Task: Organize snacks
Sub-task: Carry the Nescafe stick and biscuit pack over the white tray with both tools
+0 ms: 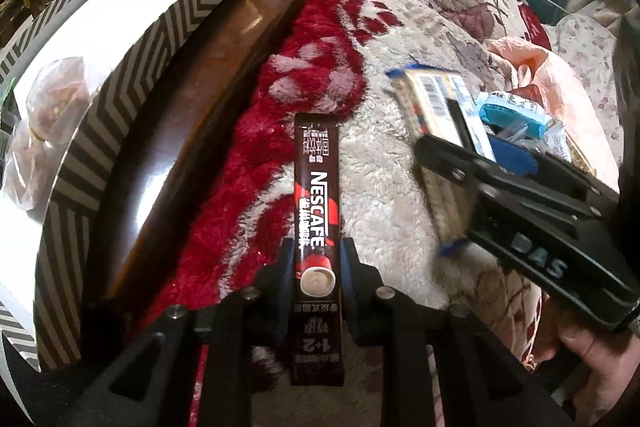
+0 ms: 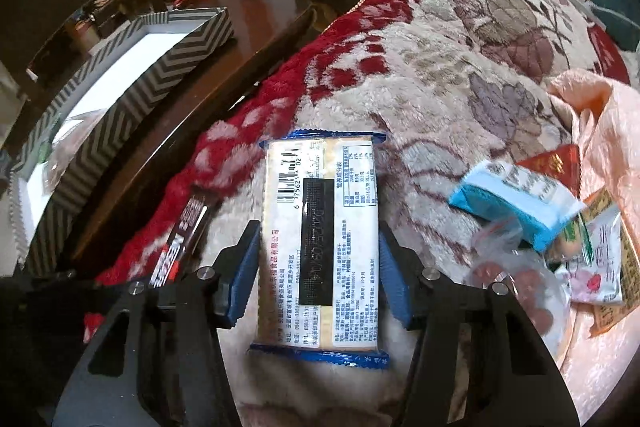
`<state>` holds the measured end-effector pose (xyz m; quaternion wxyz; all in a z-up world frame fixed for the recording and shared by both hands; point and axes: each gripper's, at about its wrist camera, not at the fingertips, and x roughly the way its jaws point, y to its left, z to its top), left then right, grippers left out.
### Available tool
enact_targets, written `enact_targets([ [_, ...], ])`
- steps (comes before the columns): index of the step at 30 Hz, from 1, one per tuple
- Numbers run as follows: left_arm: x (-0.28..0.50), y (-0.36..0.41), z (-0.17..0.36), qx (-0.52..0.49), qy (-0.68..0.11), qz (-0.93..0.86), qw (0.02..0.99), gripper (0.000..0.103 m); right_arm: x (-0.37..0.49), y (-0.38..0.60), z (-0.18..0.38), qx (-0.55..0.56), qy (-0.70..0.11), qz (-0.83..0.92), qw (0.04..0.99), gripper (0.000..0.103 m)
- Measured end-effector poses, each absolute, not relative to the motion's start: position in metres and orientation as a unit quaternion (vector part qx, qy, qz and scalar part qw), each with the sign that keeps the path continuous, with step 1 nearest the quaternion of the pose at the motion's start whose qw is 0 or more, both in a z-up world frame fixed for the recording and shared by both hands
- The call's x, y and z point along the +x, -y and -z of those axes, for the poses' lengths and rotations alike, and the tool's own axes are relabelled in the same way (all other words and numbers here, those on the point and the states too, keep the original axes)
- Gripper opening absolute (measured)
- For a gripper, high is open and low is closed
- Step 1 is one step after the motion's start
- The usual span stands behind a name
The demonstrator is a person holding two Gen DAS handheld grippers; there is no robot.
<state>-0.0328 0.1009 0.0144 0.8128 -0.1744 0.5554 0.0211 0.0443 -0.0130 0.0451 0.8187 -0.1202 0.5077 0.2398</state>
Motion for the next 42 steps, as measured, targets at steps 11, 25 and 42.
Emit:
enact_targets([
  [11,-0.042,-0.104,-0.043,-0.158,-0.532,-0.025,0.832,0.023,0.027,0.054,-0.065,-0.055,-0.503,-0.259,0.823,0.055],
  [25,-0.04,-0.132,-0.084,-0.134,-0.491,-0.064,0.859,0.023,0.021,0.034,-0.098,-0.058,-0.477,-0.283,0.83,0.055],
  [42,-0.045,-0.175,-0.112,-0.142,-0.459,-0.104,0.871,0.023,0.015,-0.004,-0.117,-0.086,-0.461,-0.312,0.826,0.055],
])
